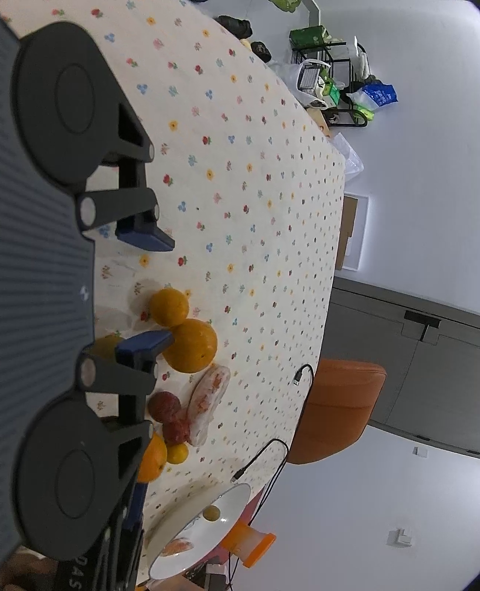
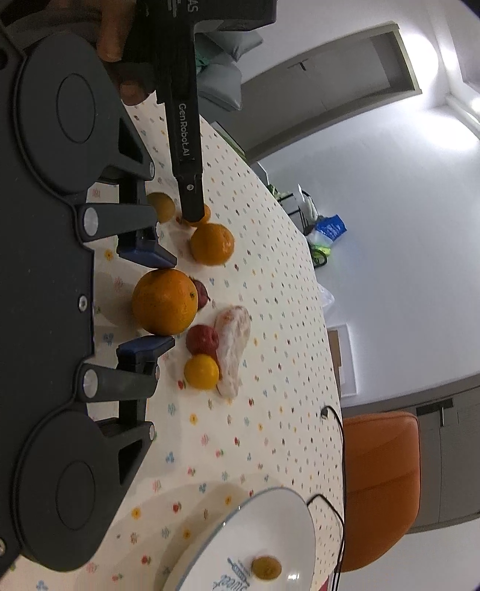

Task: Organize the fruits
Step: 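Grasp a large orange with the right tool while the left tool grasps a small tangerine, then carry the orange and tangerine into the white bowl and open both tools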

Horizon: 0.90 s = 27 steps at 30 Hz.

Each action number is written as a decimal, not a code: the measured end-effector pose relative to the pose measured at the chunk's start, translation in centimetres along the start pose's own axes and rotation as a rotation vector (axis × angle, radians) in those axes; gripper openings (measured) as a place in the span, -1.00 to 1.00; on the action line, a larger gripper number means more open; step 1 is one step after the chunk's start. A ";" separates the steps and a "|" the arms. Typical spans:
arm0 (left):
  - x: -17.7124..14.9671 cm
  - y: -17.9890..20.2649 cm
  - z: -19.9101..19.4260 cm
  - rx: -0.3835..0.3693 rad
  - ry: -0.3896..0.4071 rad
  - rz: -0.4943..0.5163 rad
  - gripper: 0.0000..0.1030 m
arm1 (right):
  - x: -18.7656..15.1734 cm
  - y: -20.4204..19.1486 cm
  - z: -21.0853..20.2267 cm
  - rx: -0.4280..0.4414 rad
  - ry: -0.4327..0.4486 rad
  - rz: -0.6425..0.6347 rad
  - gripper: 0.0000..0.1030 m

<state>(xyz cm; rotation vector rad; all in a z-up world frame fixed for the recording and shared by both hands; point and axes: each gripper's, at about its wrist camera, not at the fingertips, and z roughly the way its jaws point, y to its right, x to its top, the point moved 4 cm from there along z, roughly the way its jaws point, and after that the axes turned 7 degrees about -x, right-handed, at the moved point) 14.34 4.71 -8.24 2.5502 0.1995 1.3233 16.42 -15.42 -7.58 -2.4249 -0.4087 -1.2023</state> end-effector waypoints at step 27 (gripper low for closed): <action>1.4 5.5 -1.5 -0.045 0.039 0.085 -0.58 | 0.2 6.2 -5.7 -0.143 0.139 0.126 -0.27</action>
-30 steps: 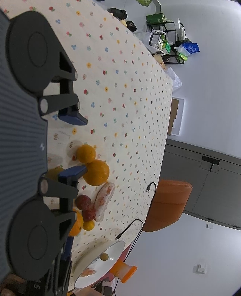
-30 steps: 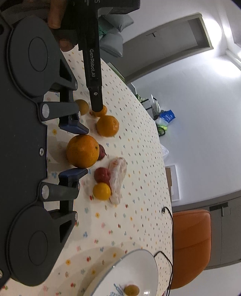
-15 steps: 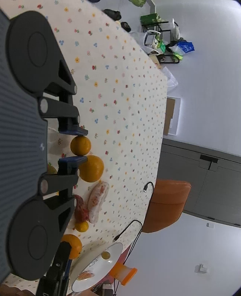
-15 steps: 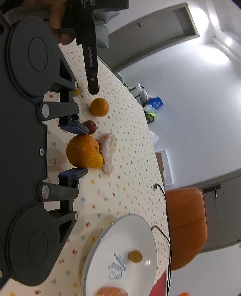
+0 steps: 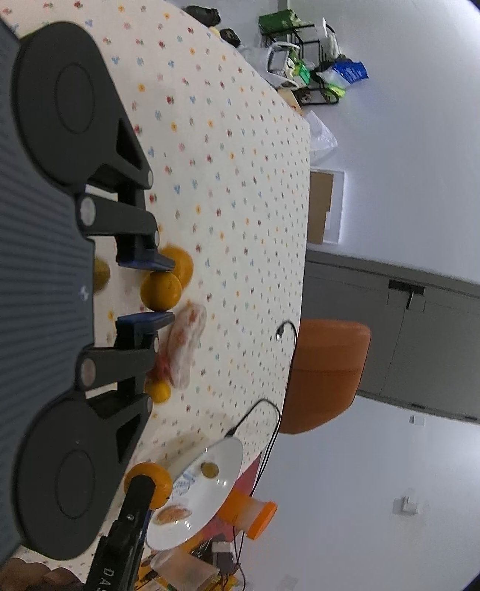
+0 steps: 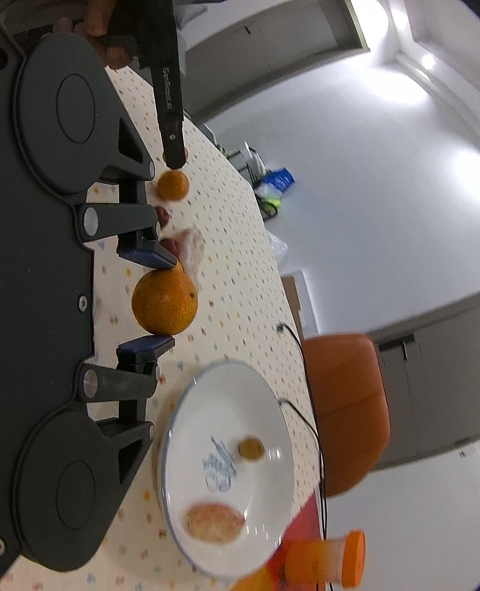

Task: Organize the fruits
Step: 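Carry the orange and tangerine into the white bowl and open both tools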

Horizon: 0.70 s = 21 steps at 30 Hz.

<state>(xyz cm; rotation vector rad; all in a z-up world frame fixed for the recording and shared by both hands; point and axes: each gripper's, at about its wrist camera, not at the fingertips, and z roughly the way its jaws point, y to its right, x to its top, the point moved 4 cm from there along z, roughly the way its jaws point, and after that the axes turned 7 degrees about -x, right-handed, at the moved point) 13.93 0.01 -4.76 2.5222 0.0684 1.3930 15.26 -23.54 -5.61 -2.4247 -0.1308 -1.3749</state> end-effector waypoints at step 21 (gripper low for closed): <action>0.8 8.9 2.8 -0.107 0.003 0.091 -0.58 | 1.1 6.9 -2.8 -0.114 0.089 0.085 -0.27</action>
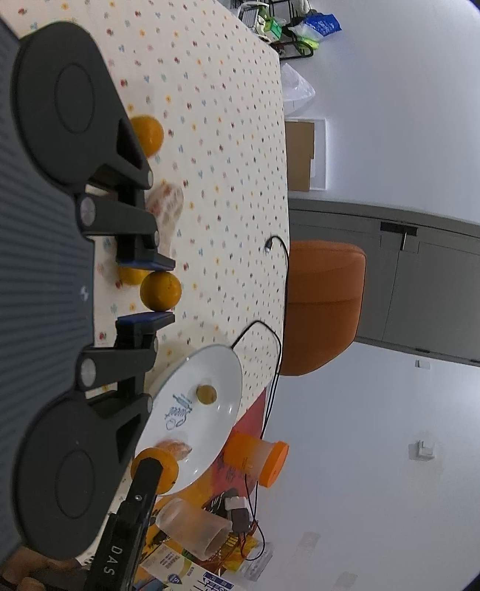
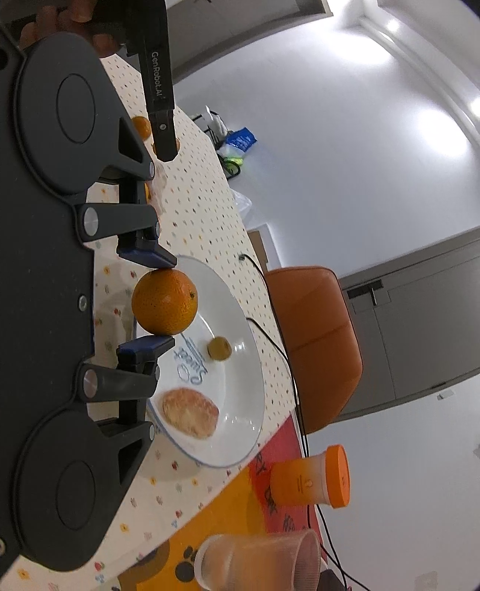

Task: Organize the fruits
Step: 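Carry the orange and tangerine into the white bowl and open both tools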

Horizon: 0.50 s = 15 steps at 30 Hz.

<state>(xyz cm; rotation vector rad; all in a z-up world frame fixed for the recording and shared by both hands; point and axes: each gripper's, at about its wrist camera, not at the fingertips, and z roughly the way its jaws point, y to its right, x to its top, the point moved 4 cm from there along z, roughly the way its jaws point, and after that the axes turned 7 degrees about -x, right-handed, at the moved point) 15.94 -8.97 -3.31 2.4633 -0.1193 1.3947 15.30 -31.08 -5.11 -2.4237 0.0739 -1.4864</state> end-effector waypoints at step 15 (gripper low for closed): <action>0.9 3.9 3.3 -0.055 -0.013 0.043 -0.58 | -0.1 2.1 1.7 -0.023 -0.002 0.052 -0.11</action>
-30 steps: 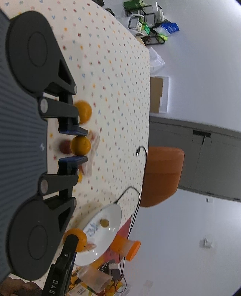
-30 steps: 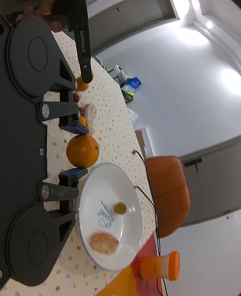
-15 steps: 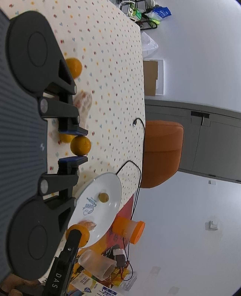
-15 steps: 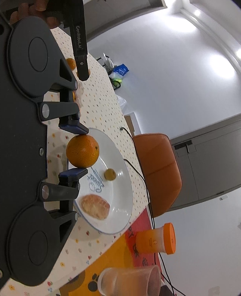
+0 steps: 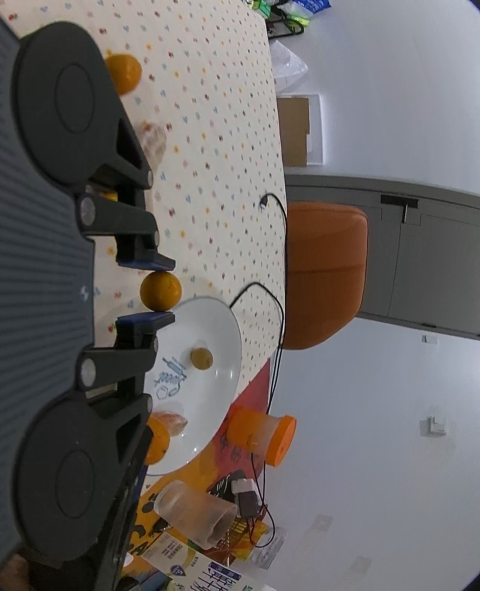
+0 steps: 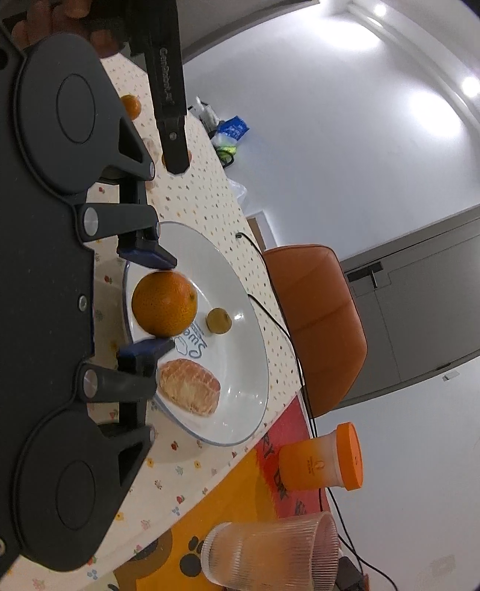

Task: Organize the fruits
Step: 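Carry the orange and tangerine into the white bowl and open both tools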

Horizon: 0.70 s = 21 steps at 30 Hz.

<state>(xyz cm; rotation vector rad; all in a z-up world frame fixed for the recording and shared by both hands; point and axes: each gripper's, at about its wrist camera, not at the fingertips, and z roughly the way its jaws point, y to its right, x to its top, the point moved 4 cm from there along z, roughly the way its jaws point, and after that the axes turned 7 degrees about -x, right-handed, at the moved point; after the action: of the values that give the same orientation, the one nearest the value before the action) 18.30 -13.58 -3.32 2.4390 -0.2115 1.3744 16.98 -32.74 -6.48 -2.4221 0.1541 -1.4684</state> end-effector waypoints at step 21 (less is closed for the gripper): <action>1.9 4.4 2.5 -0.069 -0.018 0.031 -0.39 | 0.5 2.2 -2.8 -0.058 0.040 0.009 0.20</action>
<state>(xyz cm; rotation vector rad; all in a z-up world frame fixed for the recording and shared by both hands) 19.97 -18.50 -1.97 2.4016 -0.2978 1.3356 14.89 -35.50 -5.53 -2.4353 0.2190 -1.5295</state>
